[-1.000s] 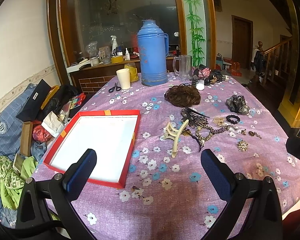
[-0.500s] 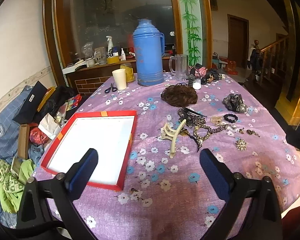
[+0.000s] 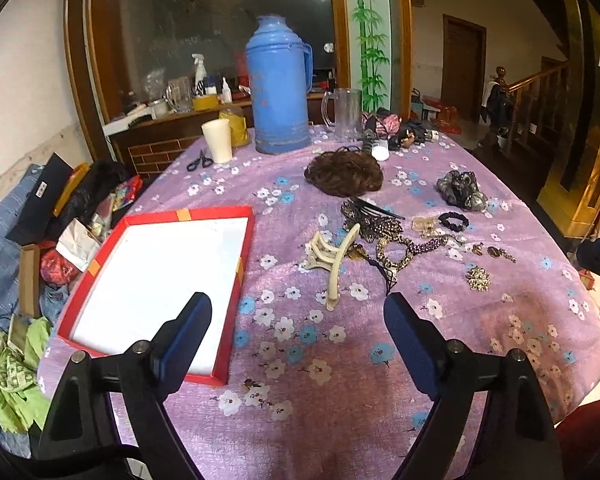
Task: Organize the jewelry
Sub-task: 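Reach the left gripper to the beige claw clip and close on it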
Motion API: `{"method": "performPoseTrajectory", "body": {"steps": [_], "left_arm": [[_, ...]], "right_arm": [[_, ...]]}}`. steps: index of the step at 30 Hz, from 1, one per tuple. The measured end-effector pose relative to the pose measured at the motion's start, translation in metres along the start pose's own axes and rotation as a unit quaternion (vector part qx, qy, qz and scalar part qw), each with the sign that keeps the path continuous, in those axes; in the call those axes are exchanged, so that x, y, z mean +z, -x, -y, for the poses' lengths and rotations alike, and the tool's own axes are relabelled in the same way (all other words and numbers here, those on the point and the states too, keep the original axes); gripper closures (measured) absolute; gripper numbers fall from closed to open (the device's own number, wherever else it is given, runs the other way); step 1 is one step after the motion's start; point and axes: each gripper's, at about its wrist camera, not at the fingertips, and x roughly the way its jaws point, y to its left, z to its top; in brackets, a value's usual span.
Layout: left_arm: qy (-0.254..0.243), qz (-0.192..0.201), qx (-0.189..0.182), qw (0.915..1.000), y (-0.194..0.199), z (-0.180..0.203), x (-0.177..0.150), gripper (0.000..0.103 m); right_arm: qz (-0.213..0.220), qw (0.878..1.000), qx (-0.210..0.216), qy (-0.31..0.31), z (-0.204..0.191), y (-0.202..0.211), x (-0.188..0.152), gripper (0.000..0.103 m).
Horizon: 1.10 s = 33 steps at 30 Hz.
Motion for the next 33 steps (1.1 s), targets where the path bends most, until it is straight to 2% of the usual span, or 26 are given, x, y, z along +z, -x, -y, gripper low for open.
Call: {"method": "performPoseTrajectory", "body": {"steps": [5, 9, 12, 18, 23, 29, 33], "left_arm": [[-0.001, -0.019, -0.015, 0.9997, -0.018, -0.002, 0.006, 0.019], [-0.004, -0.032, -0.030, 0.9990, -0.034, 0.001, 0.012, 0.028], [-0.006, -0.049, -0.044, 0.9978, -0.050, 0.005, 0.017, 0.030], [-0.021, -0.063, -0.046, 0.9968, -0.071, 0.016, 0.022, 0.032], [-0.015, -0.084, -0.055, 0.9948, -0.090, 0.016, 0.021, 0.037], [-0.013, -0.106, -0.060, 0.9925, -0.111, 0.012, 0.019, 0.037], [-0.013, -0.120, -0.061, 0.9908, -0.125, 0.010, 0.020, 0.045]], "right_arm": [[-0.008, 1.000, 0.003, 0.000, 0.004, -0.011, 0.004, 0.021], [-0.019, 1.000, 0.006, -0.007, 0.011, -0.021, 0.007, 0.024], [-0.023, 1.000, 0.005, -0.009, 0.015, -0.025, 0.009, 0.026], [-0.032, 0.999, 0.001, -0.020, 0.029, -0.037, 0.016, 0.026], [-0.047, 0.999, -0.004, -0.023, 0.039, -0.055, 0.019, 0.029], [-0.069, 0.997, -0.001, -0.025, 0.044, -0.081, 0.020, 0.038], [-0.077, 0.997, 0.001, -0.027, 0.047, -0.097, 0.023, 0.044]]}}
